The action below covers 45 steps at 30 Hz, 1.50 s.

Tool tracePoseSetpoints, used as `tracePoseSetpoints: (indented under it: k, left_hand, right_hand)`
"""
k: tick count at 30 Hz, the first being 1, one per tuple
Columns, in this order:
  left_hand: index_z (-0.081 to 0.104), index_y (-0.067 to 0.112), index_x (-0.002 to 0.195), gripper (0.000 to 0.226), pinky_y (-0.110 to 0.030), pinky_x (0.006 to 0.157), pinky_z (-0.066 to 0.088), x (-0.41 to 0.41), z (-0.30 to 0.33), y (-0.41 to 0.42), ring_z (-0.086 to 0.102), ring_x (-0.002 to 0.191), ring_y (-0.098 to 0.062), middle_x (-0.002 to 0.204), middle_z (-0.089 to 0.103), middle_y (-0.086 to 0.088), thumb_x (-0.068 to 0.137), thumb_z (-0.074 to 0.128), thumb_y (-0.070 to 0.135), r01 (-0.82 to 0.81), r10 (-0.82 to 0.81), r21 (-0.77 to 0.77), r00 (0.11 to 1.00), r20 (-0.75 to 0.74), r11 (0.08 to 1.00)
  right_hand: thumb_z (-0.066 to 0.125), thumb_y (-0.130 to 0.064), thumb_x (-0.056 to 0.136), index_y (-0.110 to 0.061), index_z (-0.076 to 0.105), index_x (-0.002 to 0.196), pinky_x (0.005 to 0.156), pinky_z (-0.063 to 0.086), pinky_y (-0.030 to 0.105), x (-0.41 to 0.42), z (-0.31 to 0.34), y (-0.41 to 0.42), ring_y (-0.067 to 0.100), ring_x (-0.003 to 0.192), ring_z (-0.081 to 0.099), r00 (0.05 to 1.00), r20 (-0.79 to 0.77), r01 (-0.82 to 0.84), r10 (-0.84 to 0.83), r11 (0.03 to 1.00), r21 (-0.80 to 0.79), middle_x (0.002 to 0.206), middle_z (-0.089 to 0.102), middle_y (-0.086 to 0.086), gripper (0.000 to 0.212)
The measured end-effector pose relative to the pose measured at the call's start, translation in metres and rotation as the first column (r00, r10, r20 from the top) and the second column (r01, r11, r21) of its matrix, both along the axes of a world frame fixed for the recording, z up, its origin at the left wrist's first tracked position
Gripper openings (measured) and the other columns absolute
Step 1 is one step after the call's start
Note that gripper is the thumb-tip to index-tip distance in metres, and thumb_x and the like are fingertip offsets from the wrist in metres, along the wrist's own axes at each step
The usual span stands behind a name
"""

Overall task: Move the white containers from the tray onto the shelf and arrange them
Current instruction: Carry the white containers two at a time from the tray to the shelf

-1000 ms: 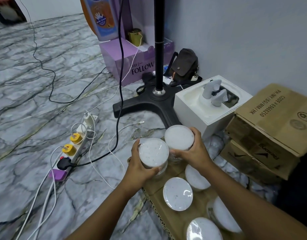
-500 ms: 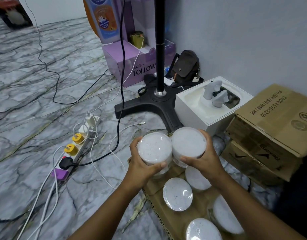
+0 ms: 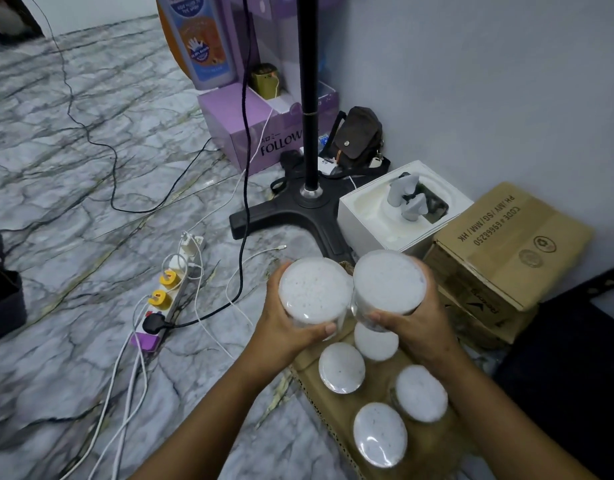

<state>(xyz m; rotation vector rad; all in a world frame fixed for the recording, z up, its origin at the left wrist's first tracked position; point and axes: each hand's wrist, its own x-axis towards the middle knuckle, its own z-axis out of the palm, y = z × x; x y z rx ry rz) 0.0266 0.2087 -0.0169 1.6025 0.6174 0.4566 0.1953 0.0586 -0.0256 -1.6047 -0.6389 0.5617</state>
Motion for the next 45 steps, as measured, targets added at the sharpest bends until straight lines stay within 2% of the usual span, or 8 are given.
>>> tracePoseSetpoints:
  k: [4, 17, 20, 25, 31, 35, 40, 45]
  left_hand:
    - [0.030, 0.035, 0.137, 0.105, -0.013, 0.090, 0.046, -0.012, 0.078, -0.010, 0.047, 0.122, 0.001, 0.135, 0.046, 0.010, 0.049, 0.087, 0.042, -0.005, 0.005, -0.057, 1.000, -0.002, 0.998]
    - [0.027, 0.041, 0.139, 0.111, -0.010, 0.088, 0.045, -0.048, 0.342, -0.045, 0.046, 0.123, 0.003, 0.132, 0.044, 0.022, 0.049, 0.090, 0.049, -0.035, 0.035, 0.007, 0.999, 0.025, 0.999]
    - [0.030, 0.030, 0.140, 0.105, -0.010, 0.085, 0.047, -0.053, 0.392, -0.053, 0.048, 0.122, -0.003, 0.132, 0.048, 0.015, 0.054, 0.091, 0.037, -0.030, 0.028, 0.026, 0.997, 0.066, 0.999]
    - [0.038, 0.036, 0.132, 0.091, -0.009, 0.085, 0.045, -0.065, 0.472, -0.070, 0.050, 0.120, -0.001, 0.127, 0.052, 0.021, 0.056, 0.088, 0.034, -0.020, 0.011, 0.069, 0.991, 0.133, 0.997]
    - [0.037, 0.043, 0.129, 0.091, -0.005, 0.086, 0.042, -0.086, 0.540, -0.087, 0.049, 0.117, 0.007, 0.122, 0.051, 0.030, 0.054, 0.088, 0.035, 0.032, -0.043, 0.077, 0.987, 0.154, 0.996]
    - [0.037, 0.044, 0.128, 0.092, -0.004, 0.085, 0.042, -0.102, 0.575, -0.098, 0.049, 0.117, 0.008, 0.122, 0.049, 0.033, 0.053, 0.088, 0.036, 0.069, -0.085, 0.110, 0.984, 0.155, 0.992]
    - [0.038, 0.049, 0.125, 0.087, -0.004, 0.082, 0.045, -0.122, 0.605, -0.121, 0.049, 0.116, 0.007, 0.124, 0.050, 0.028, 0.055, 0.087, 0.036, 0.148, -0.173, 0.144, 0.969, 0.176, 0.978]
    - [0.035, 0.039, 0.130, 0.092, -0.003, 0.083, 0.043, -0.131, 0.627, -0.159, 0.048, 0.114, 0.011, 0.128, 0.047, 0.019, 0.055, 0.088, 0.032, 0.271, -0.297, 0.154, 0.938, 0.181, 0.950]
  right_hand:
    - [0.089, -0.039, 0.047, -0.035, 0.039, 0.132, 0.083, 0.046, 0.009, -0.018, 0.076, -0.017, -0.002, 0.115, 0.051, 1.000, -0.005, 0.013, -0.013, 1.000, -0.015, 0.127, 0.052, -0.016, 0.099]
    - [0.087, -0.036, 0.046, -0.055, 0.040, 0.120, 0.081, 0.045, 0.006, -0.064, 0.355, -0.060, -0.008, 0.112, 0.052, 0.999, 0.031, 0.016, -0.017, 1.000, 0.006, 0.116, 0.052, -0.035, 0.090]
    - [0.088, -0.036, 0.047, -0.046, 0.039, 0.125, 0.083, 0.046, 0.009, -0.070, 0.405, -0.066, -0.004, 0.113, 0.053, 0.999, 0.032, -0.008, 0.007, 1.000, 0.026, 0.118, 0.054, -0.031, 0.093]
    - [0.089, -0.045, 0.045, -0.035, 0.038, 0.130, 0.087, 0.047, 0.013, -0.084, 0.484, -0.080, 0.000, 0.116, 0.053, 0.999, 0.051, 0.002, -0.005, 0.998, 0.064, 0.120, 0.054, -0.028, 0.100]
    - [0.087, -0.040, 0.045, -0.039, 0.039, 0.124, 0.082, 0.043, 0.004, -0.113, 0.563, -0.103, -0.012, 0.111, 0.051, 0.989, 0.121, 0.078, -0.090, 0.992, 0.101, 0.116, 0.051, -0.038, 0.093]
    - [0.085, -0.044, 0.040, -0.039, 0.038, 0.122, 0.084, 0.044, 0.007, -0.138, 0.603, -0.125, -0.011, 0.109, 0.051, 0.976, 0.133, 0.158, -0.171, 0.982, 0.102, 0.121, 0.051, -0.020, 0.095]
    - [0.084, -0.048, 0.040, -0.026, 0.035, 0.134, 0.088, 0.046, 0.014, -0.177, 0.631, -0.160, -0.004, 0.114, 0.049, 0.947, 0.144, 0.278, -0.288, 0.957, 0.084, 0.124, 0.046, -0.018, 0.108]
    - [0.086, -0.042, 0.045, -0.049, 0.037, 0.119, 0.085, 0.047, 0.013, -0.211, 0.648, -0.206, -0.004, 0.114, 0.050, 0.904, 0.149, 0.390, -0.401, 0.916, 0.097, 0.124, 0.048, -0.020, 0.089]
